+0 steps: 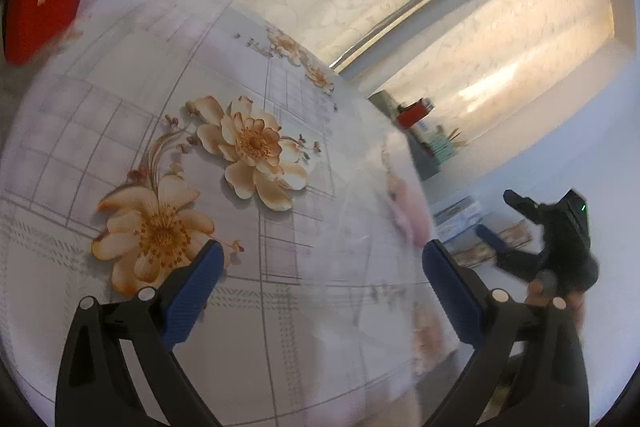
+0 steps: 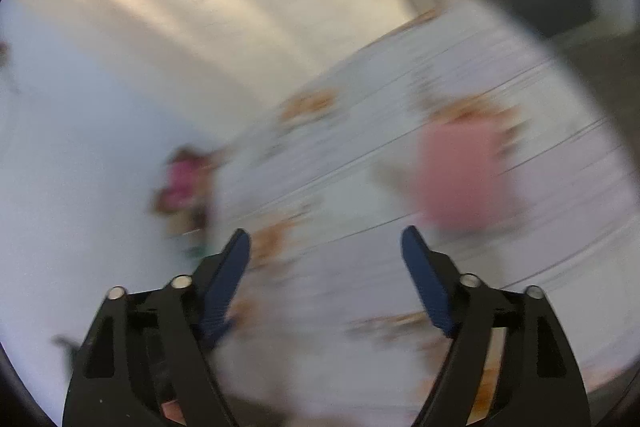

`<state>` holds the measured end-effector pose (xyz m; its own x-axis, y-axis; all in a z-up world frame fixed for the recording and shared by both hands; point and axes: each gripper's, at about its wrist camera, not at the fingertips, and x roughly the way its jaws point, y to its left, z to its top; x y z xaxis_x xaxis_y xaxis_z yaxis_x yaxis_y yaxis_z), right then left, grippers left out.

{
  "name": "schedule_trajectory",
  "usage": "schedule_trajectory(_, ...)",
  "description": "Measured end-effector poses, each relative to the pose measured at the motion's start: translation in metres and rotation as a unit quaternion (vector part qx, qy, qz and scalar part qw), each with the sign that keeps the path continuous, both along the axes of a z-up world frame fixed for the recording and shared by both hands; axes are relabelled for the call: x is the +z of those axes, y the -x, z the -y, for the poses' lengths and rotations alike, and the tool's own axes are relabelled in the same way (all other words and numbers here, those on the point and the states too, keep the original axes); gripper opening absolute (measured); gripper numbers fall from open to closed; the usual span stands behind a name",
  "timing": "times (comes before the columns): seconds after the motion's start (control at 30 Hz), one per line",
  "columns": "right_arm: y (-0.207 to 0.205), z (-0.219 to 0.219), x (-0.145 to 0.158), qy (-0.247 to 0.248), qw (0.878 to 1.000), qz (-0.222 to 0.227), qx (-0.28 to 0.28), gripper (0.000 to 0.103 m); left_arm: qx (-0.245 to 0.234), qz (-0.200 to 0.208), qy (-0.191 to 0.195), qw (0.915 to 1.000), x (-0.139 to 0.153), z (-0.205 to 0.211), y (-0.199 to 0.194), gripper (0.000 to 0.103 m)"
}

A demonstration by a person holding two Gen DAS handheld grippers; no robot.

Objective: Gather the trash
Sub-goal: 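Grasp the pink knitted sponge with the right tool while the left tool holds the container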

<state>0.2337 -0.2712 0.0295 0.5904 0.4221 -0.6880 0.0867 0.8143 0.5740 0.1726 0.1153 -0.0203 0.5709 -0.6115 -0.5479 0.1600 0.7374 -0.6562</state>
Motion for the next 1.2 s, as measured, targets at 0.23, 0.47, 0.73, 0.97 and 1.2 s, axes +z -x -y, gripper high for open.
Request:
schedule_trajectory(0.23, -0.048, 0.023, -0.041, 0.070, 0.993, -0.091, -0.032, 0.082, 0.004, 0.004, -0.063, 0.9980, -0.002, 0.015, -0.003, 0.097)
schedule_trajectory(0.47, -0.108, 0.001, -0.082, 0.141, 0.979, -0.143, -0.017, 0.082, 0.014, 0.002, -0.087, 0.9961, -0.003, 0.016, 0.000, 0.097)
schedule_trajectory(0.73, -0.100, -0.010, -0.088, 0.199, 0.973, -0.120, 0.008, 0.078, 0.003, 0.038, -0.141, 0.9893, 0.006, 0.028, 0.003, 0.097)
schedule_trajectory(0.97, -0.059, -0.009, -0.084, 0.205, 0.972, -0.102, 0.041, 0.076, -0.009, 0.065, -0.232, 0.9706, 0.009, 0.058, -0.011, 0.079)
schedule_trajectory(1.2, -0.005, -0.012, -0.088, 0.193, 0.974, -0.094, 0.076, 0.076, -0.054, 0.065, -0.303, 0.9492, 0.005, 0.085, -0.024, 0.040)
